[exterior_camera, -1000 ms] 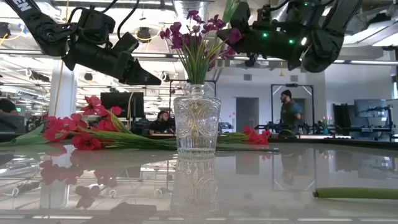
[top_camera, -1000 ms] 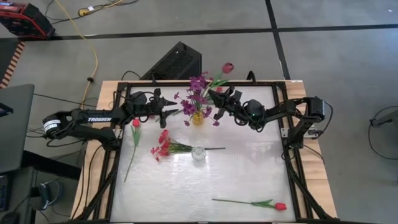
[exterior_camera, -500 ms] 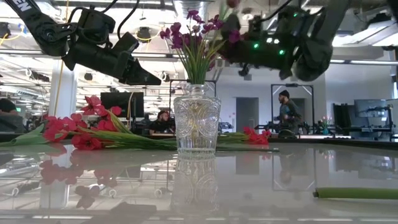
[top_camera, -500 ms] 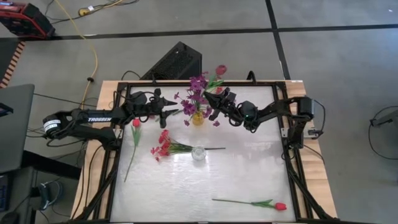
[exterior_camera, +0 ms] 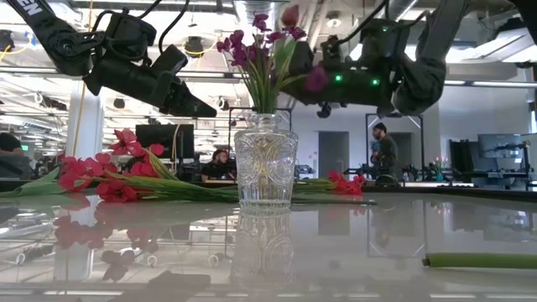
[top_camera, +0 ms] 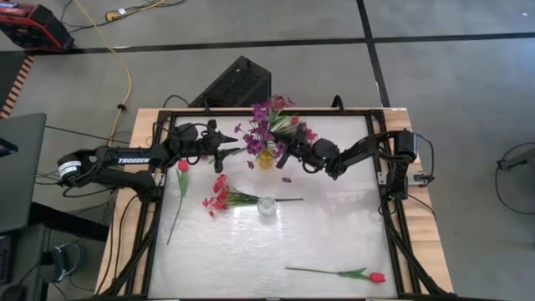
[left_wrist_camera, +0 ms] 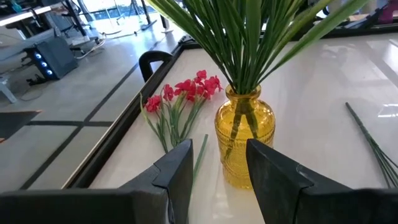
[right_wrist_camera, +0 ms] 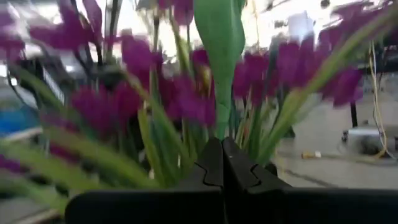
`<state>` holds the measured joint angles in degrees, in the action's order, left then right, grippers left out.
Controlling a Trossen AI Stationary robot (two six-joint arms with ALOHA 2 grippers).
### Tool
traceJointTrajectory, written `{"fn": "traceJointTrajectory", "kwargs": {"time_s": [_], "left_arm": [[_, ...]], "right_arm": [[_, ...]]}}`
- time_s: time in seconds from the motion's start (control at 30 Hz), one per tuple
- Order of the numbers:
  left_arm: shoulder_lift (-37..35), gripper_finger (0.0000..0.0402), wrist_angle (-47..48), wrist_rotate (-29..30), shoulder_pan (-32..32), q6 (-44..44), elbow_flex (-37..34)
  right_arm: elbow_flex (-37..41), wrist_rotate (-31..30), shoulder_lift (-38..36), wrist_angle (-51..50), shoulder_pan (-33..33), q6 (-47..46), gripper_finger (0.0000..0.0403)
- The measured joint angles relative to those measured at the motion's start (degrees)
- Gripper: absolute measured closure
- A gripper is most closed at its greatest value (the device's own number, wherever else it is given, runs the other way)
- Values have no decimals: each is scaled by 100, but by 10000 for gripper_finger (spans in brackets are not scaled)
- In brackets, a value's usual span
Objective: Sort flowers into vase by color
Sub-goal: Put the right dark red tulip into the yellow vase
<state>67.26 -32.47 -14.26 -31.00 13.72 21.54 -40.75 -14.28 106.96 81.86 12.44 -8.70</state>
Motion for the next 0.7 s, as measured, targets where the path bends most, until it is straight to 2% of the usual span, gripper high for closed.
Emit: {"fn": "traceJointTrajectory", "kwargs": {"time_s": [0.33, 0.7], "left_arm": [[0, 262, 2, 2, 0, -2, 0], [0, 262, 32, 20, 0, -9, 0]], "right_arm": [[2, 2, 1, -535, -78, 340, 387], [2, 72, -123, -1046, -139, 1010, 354]]}}
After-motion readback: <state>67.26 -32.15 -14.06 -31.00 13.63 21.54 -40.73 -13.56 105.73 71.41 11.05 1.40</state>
